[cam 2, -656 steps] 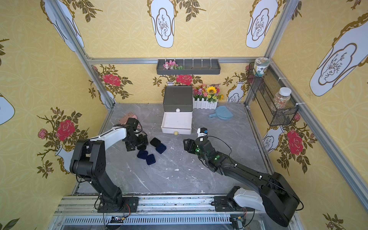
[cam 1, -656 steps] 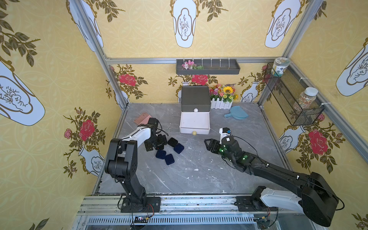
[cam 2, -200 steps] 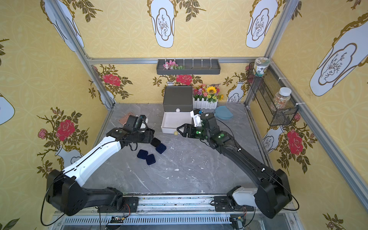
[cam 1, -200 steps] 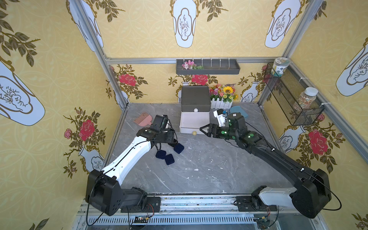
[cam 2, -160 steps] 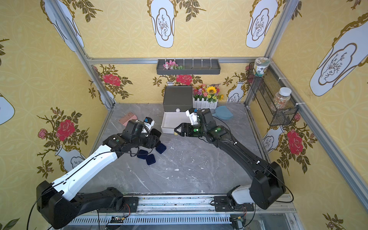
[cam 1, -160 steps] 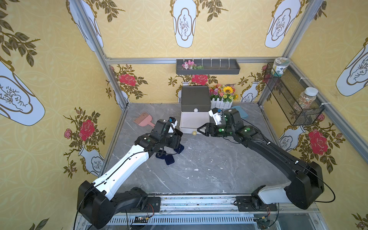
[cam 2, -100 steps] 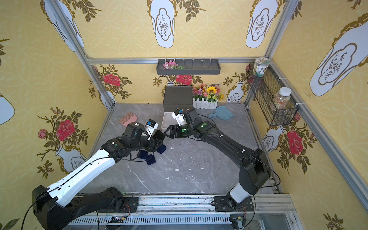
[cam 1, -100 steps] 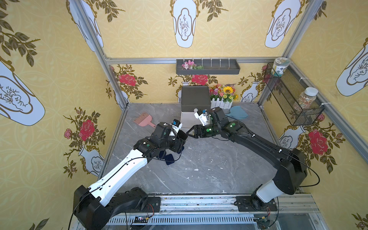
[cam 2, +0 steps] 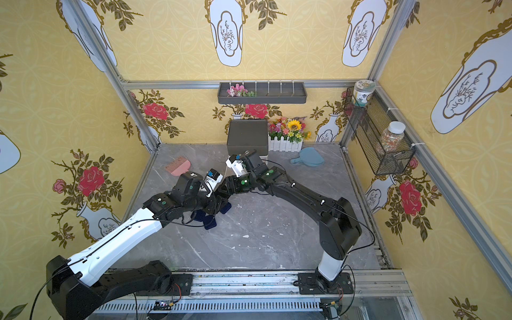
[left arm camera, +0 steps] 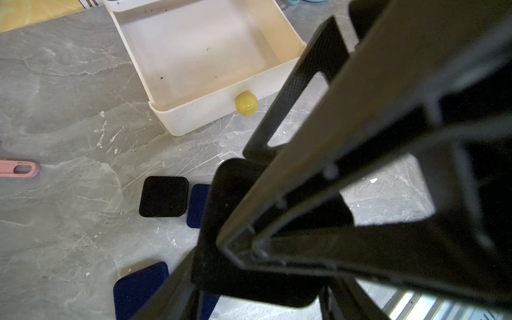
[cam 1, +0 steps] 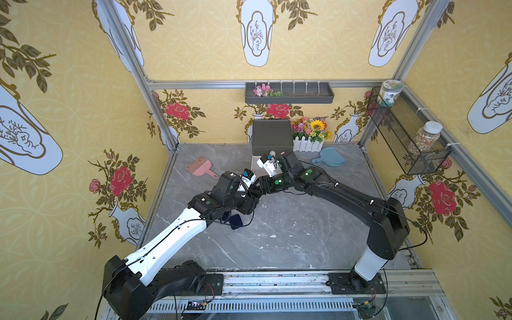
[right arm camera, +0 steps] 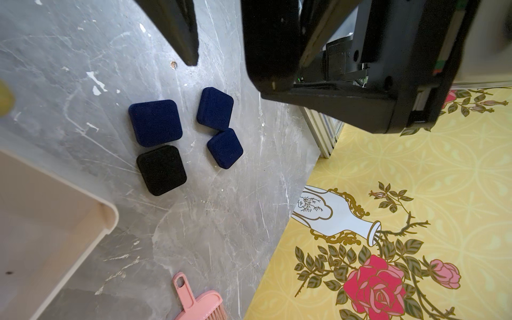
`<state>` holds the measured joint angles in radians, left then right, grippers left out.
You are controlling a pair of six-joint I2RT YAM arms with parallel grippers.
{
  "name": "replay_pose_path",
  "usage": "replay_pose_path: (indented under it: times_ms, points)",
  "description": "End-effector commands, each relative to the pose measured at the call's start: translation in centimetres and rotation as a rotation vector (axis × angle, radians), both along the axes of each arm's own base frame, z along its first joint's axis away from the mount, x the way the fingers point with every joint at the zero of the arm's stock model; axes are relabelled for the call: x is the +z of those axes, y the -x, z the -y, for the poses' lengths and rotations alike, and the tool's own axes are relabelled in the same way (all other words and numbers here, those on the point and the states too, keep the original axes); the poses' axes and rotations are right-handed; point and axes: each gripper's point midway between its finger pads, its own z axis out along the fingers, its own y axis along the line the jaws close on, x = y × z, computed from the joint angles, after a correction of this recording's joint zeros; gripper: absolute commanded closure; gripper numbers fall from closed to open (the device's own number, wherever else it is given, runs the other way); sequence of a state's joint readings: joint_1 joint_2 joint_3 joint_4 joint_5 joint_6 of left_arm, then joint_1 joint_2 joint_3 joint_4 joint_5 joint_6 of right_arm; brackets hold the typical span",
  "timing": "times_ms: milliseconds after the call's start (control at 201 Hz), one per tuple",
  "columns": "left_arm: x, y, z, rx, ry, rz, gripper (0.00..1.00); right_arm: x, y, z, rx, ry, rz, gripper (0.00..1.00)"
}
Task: Place the brooch boxes into the drawer by color
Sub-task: Place the brooch box in the drawer.
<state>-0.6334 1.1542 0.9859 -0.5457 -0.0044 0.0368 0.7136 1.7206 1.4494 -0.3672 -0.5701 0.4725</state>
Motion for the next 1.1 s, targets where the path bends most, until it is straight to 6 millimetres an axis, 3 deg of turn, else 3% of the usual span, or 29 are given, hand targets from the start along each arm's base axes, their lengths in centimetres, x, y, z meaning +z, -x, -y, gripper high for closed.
replay_pose_path:
  times_ms: [0, 144, 339, 403, 473, 508, 642, 782, 1090]
  points:
    - [0.2, -0.4, 0.4, -0.011, 0.011, 0.022, 0.43, 0.5, 0.1, -0.3, 0.008, -0.015, 0.007, 0.43]
    - [0.6, -0.4, 0.4, -0.011, 0.015, 0.031, 0.43, 0.6, 0.2, -0.2, 0.006, -0.015, 0.003, 0.67]
    - [0.7, -0.5, 0.2, 0.0, 0.015, 0.041, 0.35, 0.7, 0.1, -0.2, 0.0, -0.011, 0.009, 0.87]
    - [0.6, -0.7, 0.0, 0.015, 0.008, 0.043, 0.27, 0.9, -0.3, -0.1, -0.014, -0.01, 0.023, 0.89]
    - [0.8, -1.3, -0.6, 0.055, -0.008, 0.065, 0.05, 1.1, -1.0, 0.4, -0.051, -0.005, 0.044, 0.92]
    - [0.9, -1.6, -1.0, 0.079, -0.022, 0.08, 0.0, 1.1, -1.6, 0.7, -0.081, -0.005, 0.055, 0.93]
    - [0.9, -3.1, -3.0, 0.208, -0.043, 0.099, 0.0, 1.5, -4.5, 2.4, -0.246, -0.006, 0.114, 0.96]
    - [0.6, -5.1, -5.4, 0.342, -0.024, 0.046, 0.0, 2.0, -6.7, 3.0, -0.35, -0.009, 0.179, 0.96]
    - [-0.2, -8.2, -12.5, 0.594, -0.005, 0.004, 0.0, -0.8, -13.0, 3.2, -0.526, -0.035, 0.193, 0.97]
